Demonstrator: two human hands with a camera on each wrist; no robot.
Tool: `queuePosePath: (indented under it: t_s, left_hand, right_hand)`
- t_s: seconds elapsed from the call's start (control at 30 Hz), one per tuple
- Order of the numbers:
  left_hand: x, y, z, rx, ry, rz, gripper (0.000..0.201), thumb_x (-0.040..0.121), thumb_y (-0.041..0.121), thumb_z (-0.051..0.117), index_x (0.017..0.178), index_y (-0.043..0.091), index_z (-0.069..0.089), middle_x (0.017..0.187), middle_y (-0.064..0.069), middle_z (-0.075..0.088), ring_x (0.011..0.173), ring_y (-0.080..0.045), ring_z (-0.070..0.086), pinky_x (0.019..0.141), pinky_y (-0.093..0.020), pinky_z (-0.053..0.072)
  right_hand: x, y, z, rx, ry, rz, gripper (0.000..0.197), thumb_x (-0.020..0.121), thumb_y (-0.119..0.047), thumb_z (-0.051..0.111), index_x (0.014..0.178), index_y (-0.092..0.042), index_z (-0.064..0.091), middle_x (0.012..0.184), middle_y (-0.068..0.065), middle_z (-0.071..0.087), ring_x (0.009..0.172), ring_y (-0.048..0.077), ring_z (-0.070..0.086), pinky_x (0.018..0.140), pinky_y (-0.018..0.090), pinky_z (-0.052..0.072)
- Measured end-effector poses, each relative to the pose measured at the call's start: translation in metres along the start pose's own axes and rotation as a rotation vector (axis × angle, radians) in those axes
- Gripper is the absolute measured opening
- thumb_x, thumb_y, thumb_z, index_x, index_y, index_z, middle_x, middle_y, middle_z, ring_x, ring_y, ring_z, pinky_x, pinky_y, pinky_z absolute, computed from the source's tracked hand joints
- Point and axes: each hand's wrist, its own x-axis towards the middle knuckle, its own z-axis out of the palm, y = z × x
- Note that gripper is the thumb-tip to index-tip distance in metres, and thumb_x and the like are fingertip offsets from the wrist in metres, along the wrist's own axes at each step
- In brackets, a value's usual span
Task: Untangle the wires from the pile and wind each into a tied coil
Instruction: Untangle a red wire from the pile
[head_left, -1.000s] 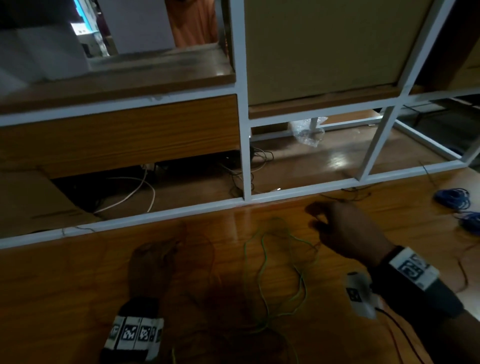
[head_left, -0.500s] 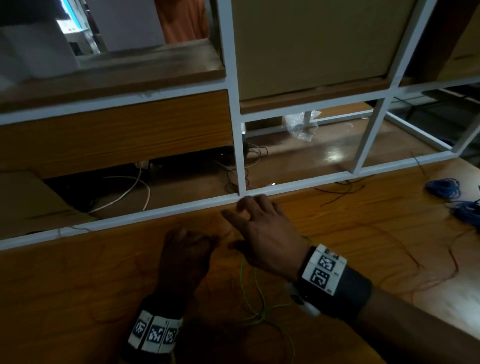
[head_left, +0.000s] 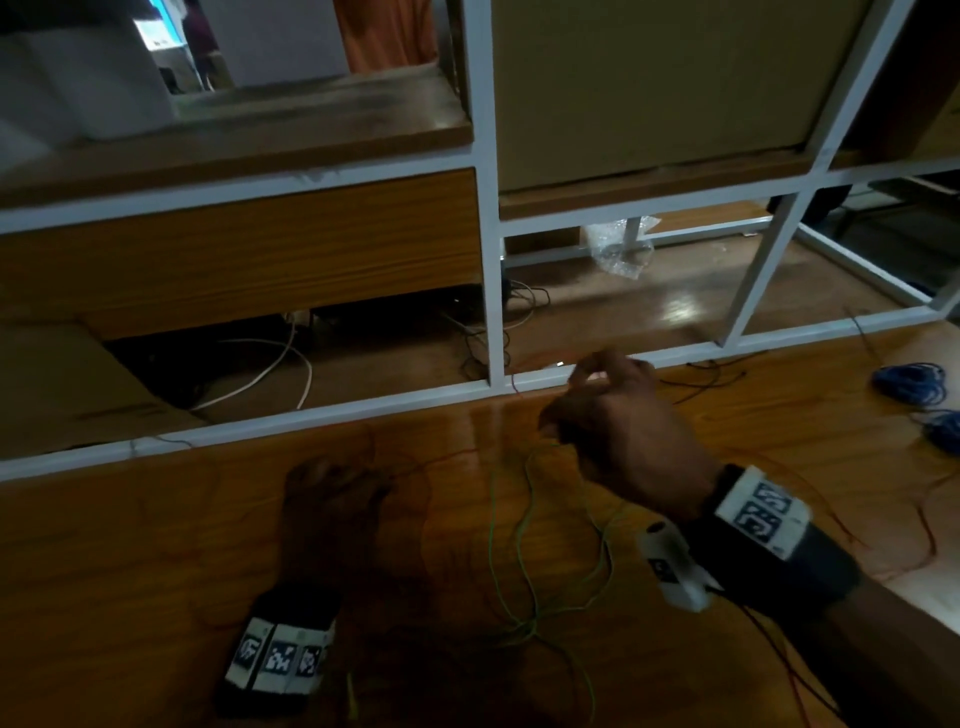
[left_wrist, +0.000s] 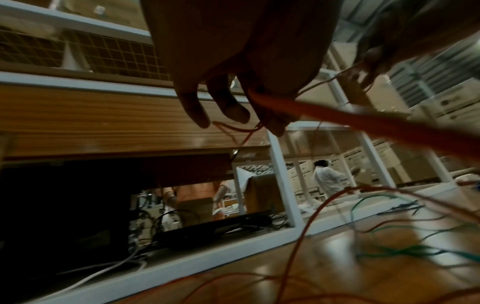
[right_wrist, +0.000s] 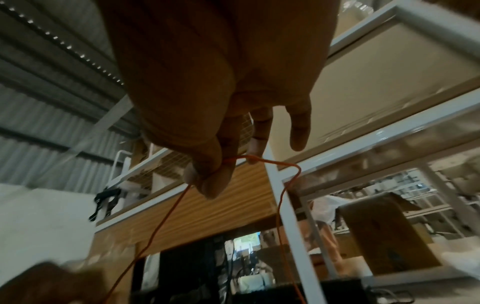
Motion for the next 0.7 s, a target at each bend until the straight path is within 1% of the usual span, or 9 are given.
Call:
queuePosePath:
  t_s: [0.1,0.2,0.27,0.33,0.4,0.47,0.53,0.6,0.7]
  left_hand:
    - [-0.007,-0.020,0.003,0.036,-0.012,-0.083,0.043,0.096,0.034,0.034,0.101,0.021,0.074,0.095,-0.005,0.072,0.084,-0.032,0.068,0.089,-0.052,0.044]
    - [-0.003,-0.019,0.006,-0.095,-0.077,-0.222,0.037,0.094,0.030,0.042,0.106,0.019,0.075,0.101,-0.007,0.073,0.092,-0.032,0.069,0.091,-0.047,0.047]
    - [0.007,-0.004,0.000,-0.188,-0.104,-0.347,0.025,0.097,0.032,0.054,0.110,0.023,0.074,0.107,-0.005,0.072,0.100,-0.031,0.067,0.092,-0.045,0.050]
    - [0.015,0.022,-0.007,-0.289,-0.093,-0.340,0.017,0.090,0.022,0.069,0.106,0.021,0.075,0.105,-0.006,0.073,0.098,-0.031,0.068,0.088,-0.043,0.053]
    - [0.021,0.047,-0.008,-0.350,-0.170,-0.244,0.018,0.088,0.023,0.064,0.099,0.017,0.076,0.098,-0.005,0.075,0.096,-0.031,0.070,0.085,-0.043,0.054]
    - [0.028,0.067,-0.008,-0.430,-0.229,-0.212,0.034,0.086,0.036,0.055,0.107,0.016,0.074,0.103,-0.006,0.074,0.106,-0.033,0.068,0.092,-0.045,0.053]
    - [0.035,0.076,-0.008,-0.599,-0.131,-0.290,0.045,0.083,0.047,0.057,0.113,0.017,0.072,0.112,-0.008,0.072,0.108,-0.028,0.066,0.096,-0.045,0.052]
    - [0.041,0.083,-0.012,-0.766,-0.025,-0.398,0.029,0.085,0.034,0.072,0.110,0.019,0.073,0.111,-0.001,0.073,0.104,-0.014,0.067,0.095,-0.035,0.052]
    - [0.040,0.084,-0.018,-0.910,0.002,-0.463,0.023,0.083,0.013,0.077,0.104,0.022,0.075,0.099,0.018,0.070,0.092,0.013,0.063,0.083,-0.005,0.046]
  right_hand:
    - [-0.009,0.024,-0.012,-0.010,0.093,0.033,0.031,0.073,-0.009,0.083,0.095,-0.031,0.077,0.090,-0.016,0.073,0.116,0.030,0.054,0.087,0.050,0.047]
    - [-0.016,0.037,-0.006,-0.013,0.039,0.113,0.029,0.077,-0.010,0.082,0.097,-0.031,0.078,0.094,-0.014,0.074,0.119,0.032,0.053,0.088,0.050,0.047]
    - [-0.016,0.037,0.001,-0.117,-0.147,0.237,0.036,0.087,-0.025,0.076,0.120,-0.035,0.070,0.119,-0.006,0.071,0.132,0.035,0.044,0.099,0.054,0.045]
    - [-0.015,0.027,0.007,-0.239,-0.414,0.336,0.068,0.092,-0.049,0.067,0.152,-0.036,0.038,0.155,0.001,0.046,0.149,0.038,0.023,0.115,0.060,0.030]
    - [-0.010,0.006,0.016,-0.249,-0.494,0.278,0.084,0.089,-0.064,0.061,0.158,-0.034,0.024,0.166,0.001,0.025,0.155,0.037,0.005,0.119,0.064,0.017]
    - [-0.002,-0.018,0.032,-0.171,-0.486,0.161,0.071,0.090,-0.068,0.054,0.149,-0.032,0.042,0.159,-0.001,0.041,0.155,0.035,0.009,0.120,0.064,0.019]
    - [0.005,-0.034,0.053,-0.018,-0.495,0.143,0.044,0.095,-0.056,0.055,0.128,-0.028,0.063,0.131,0.002,0.067,0.143,0.033,0.039,0.111,0.055,0.039]
    - [0.009,-0.037,0.068,0.125,-0.455,0.130,0.020,0.093,-0.033,0.060,0.101,-0.021,0.074,0.097,0.005,0.075,0.104,0.030,0.068,0.082,0.040,0.056]
    - [0.007,-0.030,0.080,0.290,-0.376,0.129,0.028,0.079,-0.030,0.052,0.082,-0.018,0.078,0.081,0.001,0.076,0.072,0.022,0.071,0.063,0.037,0.056]
